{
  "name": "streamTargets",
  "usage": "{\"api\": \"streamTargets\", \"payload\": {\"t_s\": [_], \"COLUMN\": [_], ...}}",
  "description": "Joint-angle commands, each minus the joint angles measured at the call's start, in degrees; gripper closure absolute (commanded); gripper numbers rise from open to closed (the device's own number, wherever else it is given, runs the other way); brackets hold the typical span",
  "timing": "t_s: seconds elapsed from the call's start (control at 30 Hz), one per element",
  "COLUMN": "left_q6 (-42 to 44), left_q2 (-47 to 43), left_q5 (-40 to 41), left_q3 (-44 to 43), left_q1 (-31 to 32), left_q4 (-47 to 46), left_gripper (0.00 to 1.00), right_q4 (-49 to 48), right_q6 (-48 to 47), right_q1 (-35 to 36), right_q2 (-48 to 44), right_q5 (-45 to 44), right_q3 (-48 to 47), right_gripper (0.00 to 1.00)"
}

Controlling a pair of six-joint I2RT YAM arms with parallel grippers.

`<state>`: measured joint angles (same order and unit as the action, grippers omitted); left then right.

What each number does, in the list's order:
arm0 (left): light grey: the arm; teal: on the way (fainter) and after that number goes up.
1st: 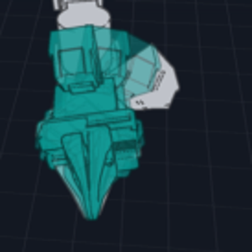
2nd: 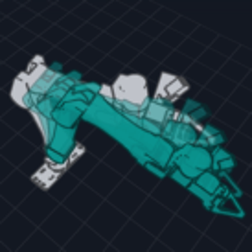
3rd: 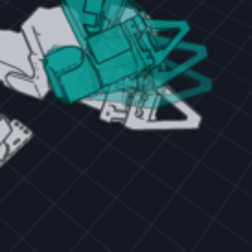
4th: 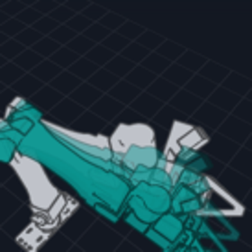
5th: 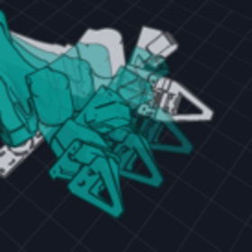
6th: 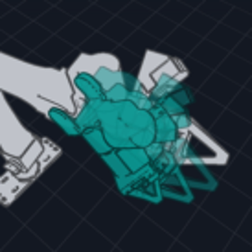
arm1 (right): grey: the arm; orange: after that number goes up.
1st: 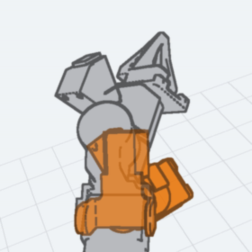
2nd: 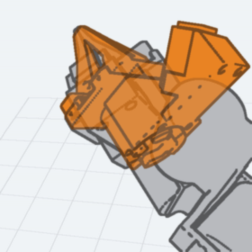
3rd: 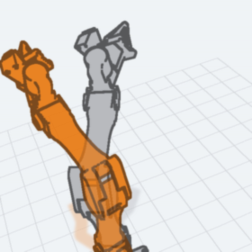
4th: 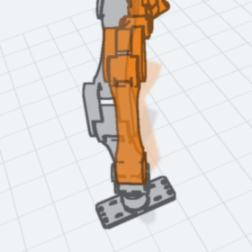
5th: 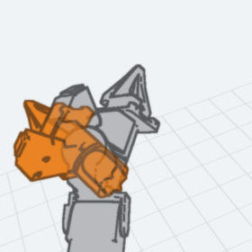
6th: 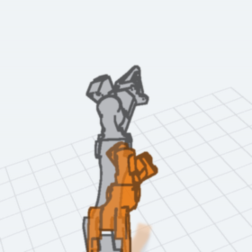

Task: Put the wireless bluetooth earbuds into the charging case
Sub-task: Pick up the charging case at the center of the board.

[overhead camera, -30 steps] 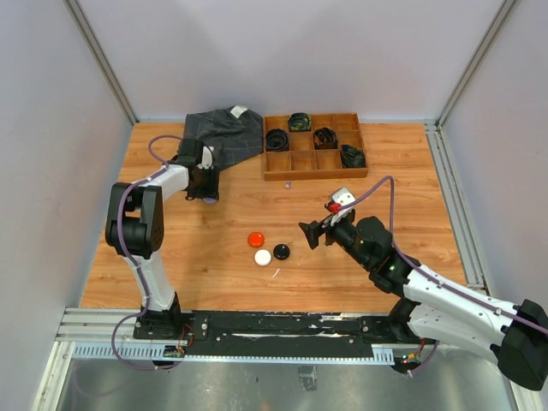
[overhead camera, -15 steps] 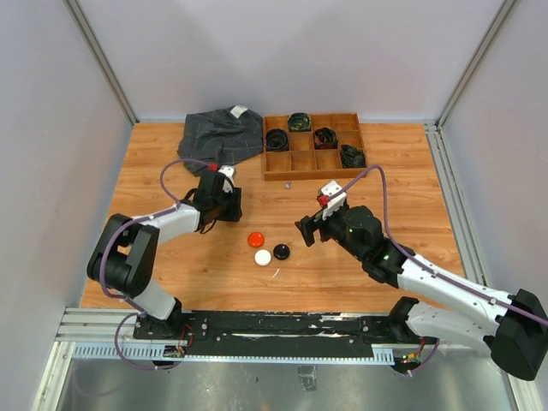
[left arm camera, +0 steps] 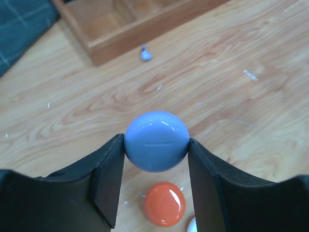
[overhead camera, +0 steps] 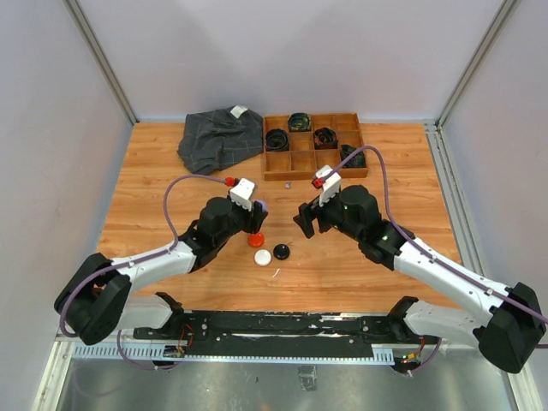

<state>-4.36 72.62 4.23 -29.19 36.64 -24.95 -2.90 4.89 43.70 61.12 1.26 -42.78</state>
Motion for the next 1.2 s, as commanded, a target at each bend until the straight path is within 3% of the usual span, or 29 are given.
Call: {"api": "streamTargets", "payload": {"t_s": [0.0, 0.2, 0.47, 0.73, 1.17], "left_q6": [7.3, 15.8, 21.1, 21.7, 21.7], "left_q2": [-3.8, -5.5, -6.2, -7.0, -7.8], "left_q5": [0.5, -2.0, -5.3, -8.5, -10.8], "left_q3": [3.4, 7.3, 11.1, 12.3, 13.0], "left_q1": [4.1, 9.7, 13.2, 13.8, 13.9], "left_q4": [-13.3, -22.1, -31.3, -33.7, -34.5], "left_gripper": [0.64, 0.64, 0.65, 0.64, 0.64], "right_q4": [2.8, 3.6, 4.4, 5.5, 7.7], "right_q6": [2.0, 2.9, 4.3, 6.4, 6.9], "right_q1": [-1.4, -1.7, -1.7, -1.7, -1.7], "right_q2": [-0.3, -0.3, 1.4, 6.2, 9.7], "right_q5": [4.9, 8.5, 15.0, 23.0, 24.4], "right_q3": [-3.1, -5.1, -7.6, -11.2, -13.8], "right_gripper": [0.22, 0.26, 0.32, 0.38, 0.59]}}
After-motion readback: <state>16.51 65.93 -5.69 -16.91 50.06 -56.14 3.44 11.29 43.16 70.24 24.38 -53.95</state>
